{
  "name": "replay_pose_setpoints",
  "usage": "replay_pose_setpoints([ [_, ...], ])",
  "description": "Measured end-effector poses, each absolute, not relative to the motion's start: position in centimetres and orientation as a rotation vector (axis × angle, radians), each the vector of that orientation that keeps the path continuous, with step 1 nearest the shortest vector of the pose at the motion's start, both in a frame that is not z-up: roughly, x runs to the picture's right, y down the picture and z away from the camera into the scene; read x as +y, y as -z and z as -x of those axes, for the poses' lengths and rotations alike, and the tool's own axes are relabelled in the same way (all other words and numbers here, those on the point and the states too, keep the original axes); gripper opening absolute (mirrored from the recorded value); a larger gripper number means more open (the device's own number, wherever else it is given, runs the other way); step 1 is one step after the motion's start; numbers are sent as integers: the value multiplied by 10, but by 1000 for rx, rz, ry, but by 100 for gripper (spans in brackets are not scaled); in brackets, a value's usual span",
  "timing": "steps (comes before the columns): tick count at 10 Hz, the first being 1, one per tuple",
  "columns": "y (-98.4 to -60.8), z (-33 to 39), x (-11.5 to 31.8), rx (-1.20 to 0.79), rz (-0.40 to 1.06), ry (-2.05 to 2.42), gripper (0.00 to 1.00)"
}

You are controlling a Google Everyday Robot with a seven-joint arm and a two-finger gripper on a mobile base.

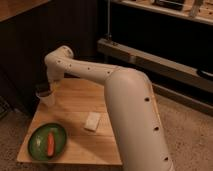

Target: Place the eraser in the ceramic cup

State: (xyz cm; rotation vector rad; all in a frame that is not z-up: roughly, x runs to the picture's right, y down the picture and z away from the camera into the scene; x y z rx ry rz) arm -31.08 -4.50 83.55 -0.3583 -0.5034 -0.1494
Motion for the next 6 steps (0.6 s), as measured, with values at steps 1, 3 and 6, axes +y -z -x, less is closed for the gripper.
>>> replay_pose_setpoints([
  [1, -835, 312, -45, -502, 360, 154, 78],
  [3, -834, 314, -44, -500, 363, 158, 80],
  [6, -834, 315, -44, -500, 365, 168, 80],
])
